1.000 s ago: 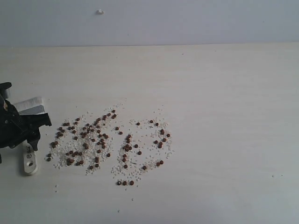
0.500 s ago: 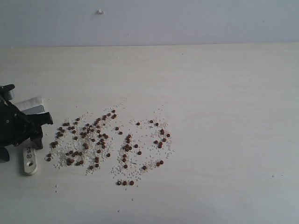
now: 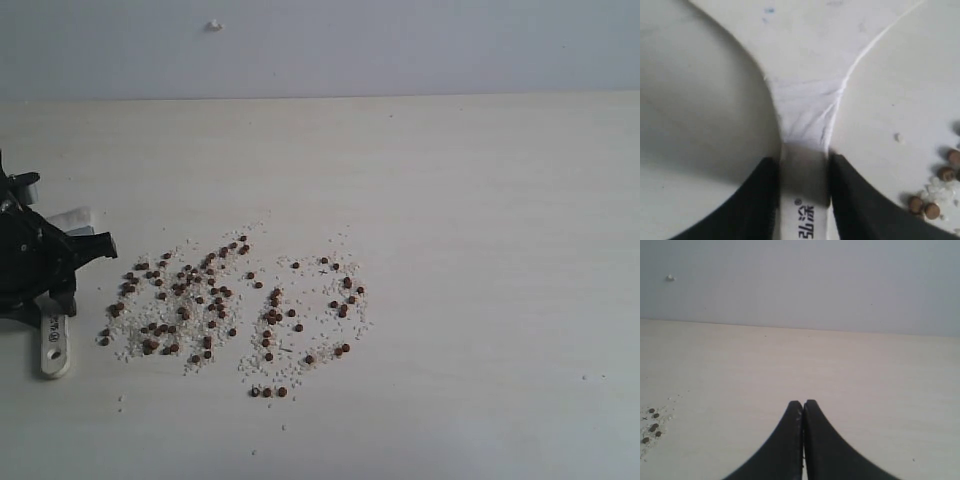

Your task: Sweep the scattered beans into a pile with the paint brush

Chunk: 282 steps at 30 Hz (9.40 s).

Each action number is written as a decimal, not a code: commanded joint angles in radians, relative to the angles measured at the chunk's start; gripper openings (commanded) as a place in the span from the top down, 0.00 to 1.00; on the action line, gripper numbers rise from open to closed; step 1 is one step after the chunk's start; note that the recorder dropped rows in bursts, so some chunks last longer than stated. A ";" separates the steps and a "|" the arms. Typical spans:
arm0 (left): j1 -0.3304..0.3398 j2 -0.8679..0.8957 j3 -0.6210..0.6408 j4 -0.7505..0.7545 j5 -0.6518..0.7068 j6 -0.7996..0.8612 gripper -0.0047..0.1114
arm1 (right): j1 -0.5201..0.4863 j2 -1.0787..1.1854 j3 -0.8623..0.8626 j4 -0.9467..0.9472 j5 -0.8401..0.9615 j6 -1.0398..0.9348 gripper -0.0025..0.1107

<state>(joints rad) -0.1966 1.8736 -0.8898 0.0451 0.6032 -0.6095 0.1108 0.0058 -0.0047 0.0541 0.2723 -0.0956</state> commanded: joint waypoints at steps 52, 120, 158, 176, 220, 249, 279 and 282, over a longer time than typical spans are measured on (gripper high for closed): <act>0.007 -0.192 -0.186 0.132 -0.020 0.400 0.96 | -0.005 -0.006 0.005 -0.372 -0.156 -0.093 0.98; 0.007 -0.192 -0.265 -0.370 0.099 0.948 0.96 | 0.512 2.426 -1.582 -1.121 -1.116 0.482 0.49; 0.007 -0.192 -0.265 -0.396 0.109 0.951 0.96 | 0.581 2.433 -1.658 -1.126 -0.955 0.456 0.60; 0.007 -0.192 -0.265 -0.400 0.073 0.953 0.96 | 0.581 2.433 -1.658 -1.128 -0.955 0.336 0.98; 0.160 -0.458 -0.113 -0.350 -0.449 0.863 0.96 | 0.490 2.110 -1.667 -1.106 -0.765 0.725 0.98; -0.083 -1.357 0.890 -0.212 -1.387 0.662 0.96 | 0.331 1.697 -1.381 -1.799 -0.686 1.825 0.98; -0.081 -1.874 0.890 -0.307 -0.469 0.737 0.96 | 0.331 1.360 -0.949 -1.620 -0.397 1.264 0.98; -0.081 -1.874 0.890 -0.327 -0.466 0.737 0.96 | 0.331 1.343 -0.919 -1.481 -0.352 1.168 0.98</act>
<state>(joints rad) -0.2728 0.0068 0.0021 -0.2579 0.1493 0.1382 0.4460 1.3704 -0.9473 -1.5603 -0.1404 1.1702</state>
